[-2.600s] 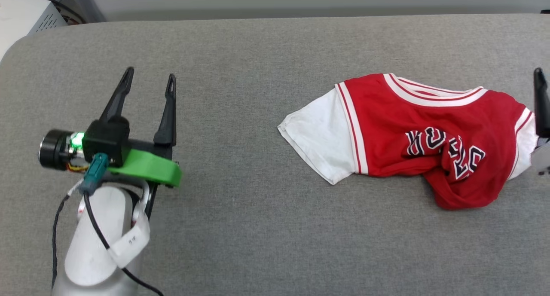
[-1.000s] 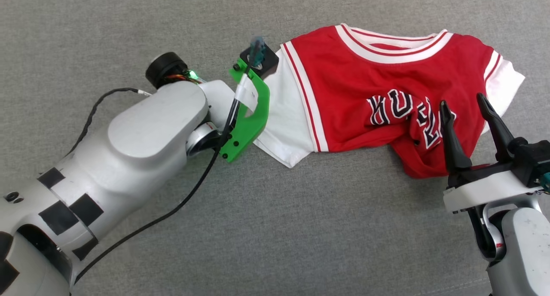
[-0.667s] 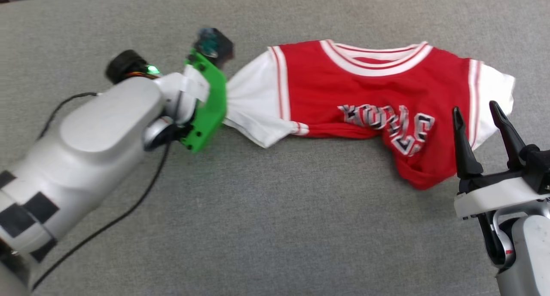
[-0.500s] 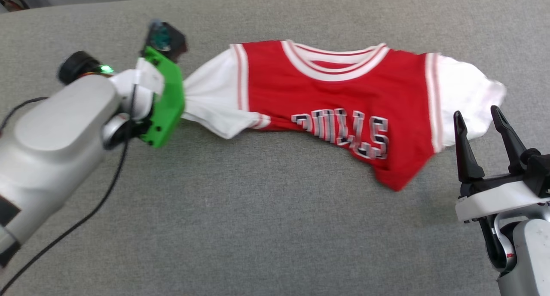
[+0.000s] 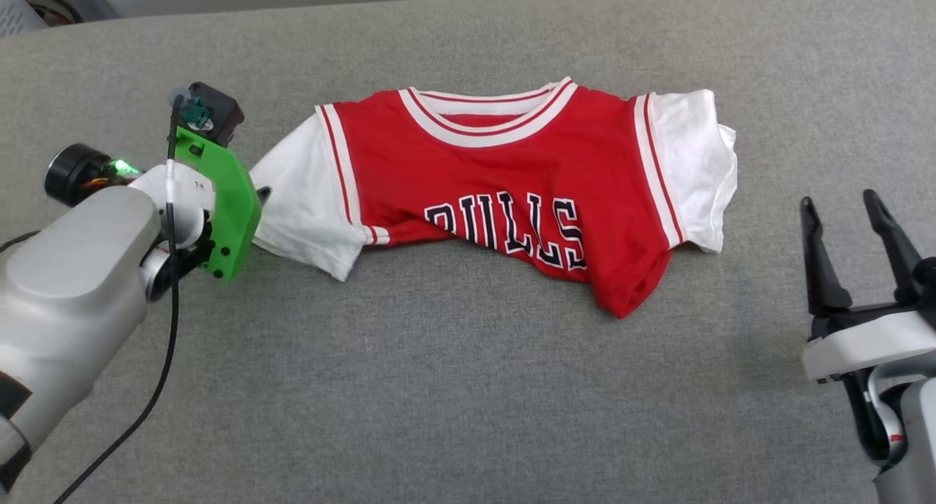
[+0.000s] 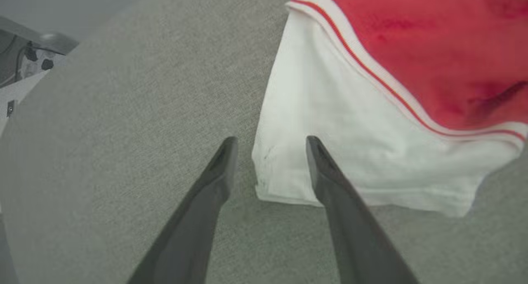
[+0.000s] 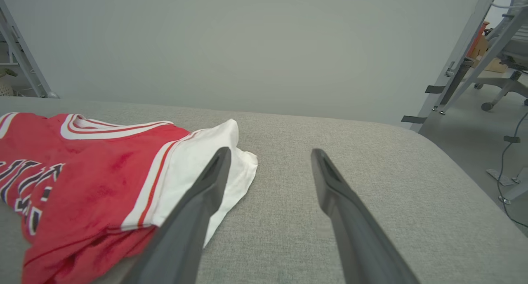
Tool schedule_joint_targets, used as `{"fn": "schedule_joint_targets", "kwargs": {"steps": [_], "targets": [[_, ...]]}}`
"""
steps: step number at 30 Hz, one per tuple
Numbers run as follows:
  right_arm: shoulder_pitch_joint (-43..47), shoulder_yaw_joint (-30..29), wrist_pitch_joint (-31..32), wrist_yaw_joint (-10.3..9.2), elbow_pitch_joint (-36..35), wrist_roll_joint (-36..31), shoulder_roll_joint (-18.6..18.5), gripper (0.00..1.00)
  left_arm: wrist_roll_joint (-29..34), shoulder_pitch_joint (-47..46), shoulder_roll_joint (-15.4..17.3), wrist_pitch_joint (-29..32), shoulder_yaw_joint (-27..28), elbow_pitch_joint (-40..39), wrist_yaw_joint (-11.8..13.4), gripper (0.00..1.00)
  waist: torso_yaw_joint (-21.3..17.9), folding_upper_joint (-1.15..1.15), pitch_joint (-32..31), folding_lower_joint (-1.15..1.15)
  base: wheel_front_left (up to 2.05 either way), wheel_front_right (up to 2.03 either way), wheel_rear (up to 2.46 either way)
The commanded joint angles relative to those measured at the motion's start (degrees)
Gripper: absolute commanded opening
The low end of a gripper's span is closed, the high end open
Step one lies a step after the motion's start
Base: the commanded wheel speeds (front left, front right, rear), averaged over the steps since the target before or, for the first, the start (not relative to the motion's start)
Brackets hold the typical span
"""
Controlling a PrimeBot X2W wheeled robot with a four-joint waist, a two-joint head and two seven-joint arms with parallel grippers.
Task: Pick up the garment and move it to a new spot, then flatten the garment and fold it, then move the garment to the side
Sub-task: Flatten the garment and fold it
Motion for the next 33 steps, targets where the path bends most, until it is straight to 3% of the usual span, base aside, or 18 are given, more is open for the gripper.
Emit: {"fn": "schedule_joint_targets", "kwargs": {"steps": [1,6,11,14,23,29,33], "targets": [[-0.7,-0.6,-0.3,-0.03,0.1,0.4,-0.8,1.00,0.7,1.0,-0.7,-2.7,0.5,0.1,0.7,1.00,0.7,0.00,-1.4,0.00,0.00,0.00,0.00],[-2.9,-2.8,-0.1,-0.03,-0.2,0.9,-3.9,1.00,3.1,2.1,-1.6,-15.9,3.2,-2.0,4.5,1.00,2.4,0.00,-4.1,0.00,0.00,0.00,0.00],[-7.0,-4.0,2.9,-0.03,-1.4,1.5,-7.5,1.00,5.5,4.7,-0.8,-28.2,6.2,-6.3,11.5,1.00,4.4,0.00,-5.6,0.00,0.00,0.00,0.00],[-9.9,-1.9,6.7,-0.03,-1.6,2.7,-11.6,1.00,6.1,7.1,-0.3,-31.9,8.6,-10.3,16.2,1.00,5.7,0.00,-5.6,0.00,0.00,0.00,0.00],[-19.2,9.2,27.0,-0.03,1.8,16.0,-24.5,1.00,15.0,19.3,1.2,-33.3,20.8,-26.7,28.9,1.00,9.1,0.00,-3.3,0.00,0.00,0.00,0.00],[-23.2,18.1,46.8,-0.03,3.8,28.7,-32.3,1.00,22.3,28.8,-0.5,-33.3,30.6,-34.5,32.6,1.00,11.3,0.00,-0.4,0.00,0.00,0.00,0.00],[-25.4,21.2,54.0,-0.03,5.1,31.8,-34.7,1.00,27.2,34.3,-3.4,-33.3,36.3,-38.7,33.7,1.00,12.7,0.00,2.3,0.00,0.00,0.00,0.00]]}}
